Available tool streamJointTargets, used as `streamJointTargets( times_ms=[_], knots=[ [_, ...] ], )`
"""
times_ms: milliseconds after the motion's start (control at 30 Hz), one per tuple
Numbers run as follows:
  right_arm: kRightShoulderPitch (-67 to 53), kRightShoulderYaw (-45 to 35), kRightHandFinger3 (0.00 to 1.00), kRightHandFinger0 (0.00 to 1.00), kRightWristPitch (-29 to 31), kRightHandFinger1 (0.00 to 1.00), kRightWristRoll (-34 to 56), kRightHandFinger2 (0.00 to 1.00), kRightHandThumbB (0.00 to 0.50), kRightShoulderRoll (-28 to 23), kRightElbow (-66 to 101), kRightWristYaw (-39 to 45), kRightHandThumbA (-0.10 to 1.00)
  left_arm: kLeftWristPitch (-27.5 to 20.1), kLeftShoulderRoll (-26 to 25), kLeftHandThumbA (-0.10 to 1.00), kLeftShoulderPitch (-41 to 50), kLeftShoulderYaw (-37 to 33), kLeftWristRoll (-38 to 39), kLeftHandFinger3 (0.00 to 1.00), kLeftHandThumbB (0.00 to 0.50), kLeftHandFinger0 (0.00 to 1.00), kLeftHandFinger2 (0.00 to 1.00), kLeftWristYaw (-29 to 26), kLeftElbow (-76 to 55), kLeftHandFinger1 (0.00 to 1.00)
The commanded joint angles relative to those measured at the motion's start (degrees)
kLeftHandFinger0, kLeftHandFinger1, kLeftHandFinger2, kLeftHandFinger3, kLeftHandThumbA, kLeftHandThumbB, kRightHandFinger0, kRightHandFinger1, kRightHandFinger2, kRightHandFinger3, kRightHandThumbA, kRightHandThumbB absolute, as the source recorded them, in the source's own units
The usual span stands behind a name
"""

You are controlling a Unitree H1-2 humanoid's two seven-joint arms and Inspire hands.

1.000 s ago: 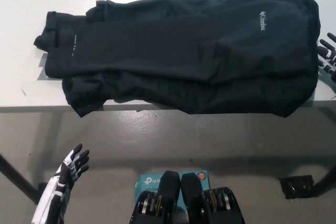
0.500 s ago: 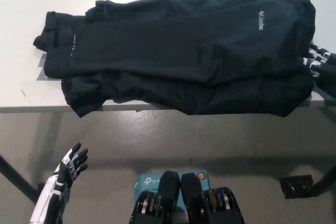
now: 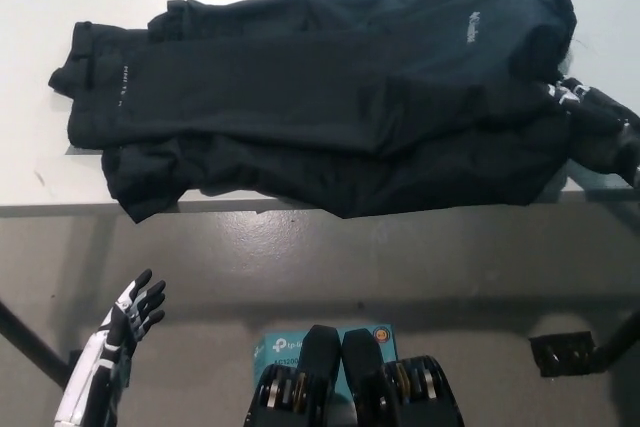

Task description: The robot grabs the right edges of the black jacket on the table, and folds it in half

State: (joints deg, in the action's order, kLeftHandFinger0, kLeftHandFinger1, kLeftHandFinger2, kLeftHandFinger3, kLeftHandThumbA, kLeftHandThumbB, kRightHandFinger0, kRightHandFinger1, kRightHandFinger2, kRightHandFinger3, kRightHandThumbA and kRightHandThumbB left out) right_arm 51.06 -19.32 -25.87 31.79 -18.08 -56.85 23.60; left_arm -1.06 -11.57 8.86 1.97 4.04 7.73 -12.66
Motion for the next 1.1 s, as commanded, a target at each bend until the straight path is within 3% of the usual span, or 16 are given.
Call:
streamJointTargets(
  times_ms=[0, 33, 100, 133, 167, 200, 333, 400, 567, 700, 733, 800, 900, 1033, 1067],
  knots=[
    [5.81, -4.87, 0.4, 0.0, 2.16, 0.0, 0.79, 0.24, 0.172, 3.13, 1.99, -13.55, 0.06, 0.47, -0.88, 1.0, -0.22, 0.69, 0.65, 1.0, 0.323, 1.0, 1.0, 0.33, -2.55, 1.0],
    [5.63, -5.77, 0.57, 0.0, 2.1, 0.0, 1.1, 0.34, 0.136, 3.62, 2.71, -14.17, -0.06, 0.62, -0.8, 1.0, -0.32, 0.69, 0.6, 1.0, 0.324, 1.0, 1.0, 0.25, -2.56, 1.0],
    [5.58, -8.41, 0.72, 0.0, 1.32, 0.0, 2.79, 0.38, 0.132, 4.32, 3.46, -15.43, -0.1, 0.58, -0.75, 1.0, -0.55, 0.67, 0.65, 1.0, 0.332, 1.0, 1.0, 0.29, -2.39, 1.0],
    [5.63, -9.36, 0.62, 0.0, 1.4, 0.01, 3.22, 0.42, 0.131, 4.5, 3.21, -15.55, -0.1, 0.8, -0.75, 1.0, -0.59, 0.69, 0.58, 1.0, 0.335, 1.0, 1.0, 0.24, -2.44, 1.0],
    [5.69, -10.03, 0.61, 0.0, 1.49, 0.02, 3.39, 0.43, 0.114, 4.57, 2.78, -15.22, -0.1, 0.77, -0.82, 1.0, -0.52, 0.71, 0.67, 1.0, 0.326, 1.0, 1.0, 0.33, -2.34, 1.0],
    [5.49, -10.67, 0.67, 0.0, 1.37, 0.03, 3.48, 0.43, 0.115, 4.87, 3.22, -15.3, -0.1, 0.81, -0.88, 1.0, -0.41, 0.75, 0.88, 1.0, 0.317, 1.0, 1.0, 0.45, -2.32, 1.0],
    [4.64, -12.51, 0.72, 0.0, 0.78, 0.05, 3.36, 0.46, 0.094, 5.44, 5.38, -15.97, -0.1, 0.18, -0.8, 1.0, -0.53, 0.44, 0.71, 1.0, 0.293, 1.0, 1.0, 0.64, -2.0, 1.0],
    [4.87, -12.97, 0.78, 0.0, 1.35, 0.06, 3.28, 0.48, 0.085, 5.47, 5.64, -16.51, -0.1, 0.53, -0.78, 1.0, -1.11, 0.47, 0.59, 1.0, 0.319, 1.0, 1.0, 0.52, -1.8, 1.0],
    [3.45, -13.78, 1.0, 0.0, 1.8, 0.05, 3.45, 0.5, 0.08, 6.63, 8.08, -16.88, -0.1, 0.53, -0.89, 1.0, 0.49, 0.57, 1.09, 1.0, 0.301, 1.0, 1.0, 0.77, -2.31, 1.0],
    [3.22, -15.52, 1.0, 0.0, 2.79, 0.05, 4.46, 0.55, 0.087, 7.13, 9.96, -18.38, -0.1, 0.93, -1.15, 1.0, 0.53, 0.37, 0.33, 1.0, 0.316, 1.0, 1.0, 0.73, -2.56, 1.0],
    [3.31, -15.8, 1.0, 0.0, 2.97, 0.05, 4.38, 0.55, 0.068, 6.98, 10.36, -18.75, -0.1, 1.02, -1.18, 1.0, 0.47, 0.35, 0.55, 1.0, 0.314, 1.0, 1.0, 0.86, -2.59, 1.0],
    [3.68, -17.38, 1.0, 0.0, 3.37, 0.09, 4.8, 0.6, 0.069, 6.73, 11.7, -20.67, -0.1, 0.85, -1.26, 1.0, 0.24, 0.3, 1.08, 1.0, 0.283, 1.0, 1.0, 1.16, -2.14, 1.0],
    [4.18, -18.64, 1.0, 0.0, 3.1, 0.1, 5.26, 0.55, 0.069, 5.67, 12.25, -20.79, -0.1, 0.74, -1.52, 1.0, 0.01, 0.24, 1.05, 1.0, 0.285, 1.0, 1.0, 1.35, -1.98, 1.0],
    [5.7, -20.98, 1.0, 0.0, 2.99, 0.04, 6.81, 0.5, 0.057, 3.34, 11.65, -21.01, -0.1, 0.14, -1.5, 1.0, -0.6, -0.05, 0.8, 1.0, 0.273, 1.0, 1.0, 1.41, -1.52, 1.0],
    [6.92, -21.93, 1.0, 0.0, 3.09, 0.08, 7.45, 0.58, 0.063, 2.67, 11.82, -21.84, -0.1, 0.22, -1.44, 1.0, -1.64, 0.02, 0.87, 1.0, 0.269, 1.0, 1.0, 1.29, -1.02, 1.0]
  ],
)
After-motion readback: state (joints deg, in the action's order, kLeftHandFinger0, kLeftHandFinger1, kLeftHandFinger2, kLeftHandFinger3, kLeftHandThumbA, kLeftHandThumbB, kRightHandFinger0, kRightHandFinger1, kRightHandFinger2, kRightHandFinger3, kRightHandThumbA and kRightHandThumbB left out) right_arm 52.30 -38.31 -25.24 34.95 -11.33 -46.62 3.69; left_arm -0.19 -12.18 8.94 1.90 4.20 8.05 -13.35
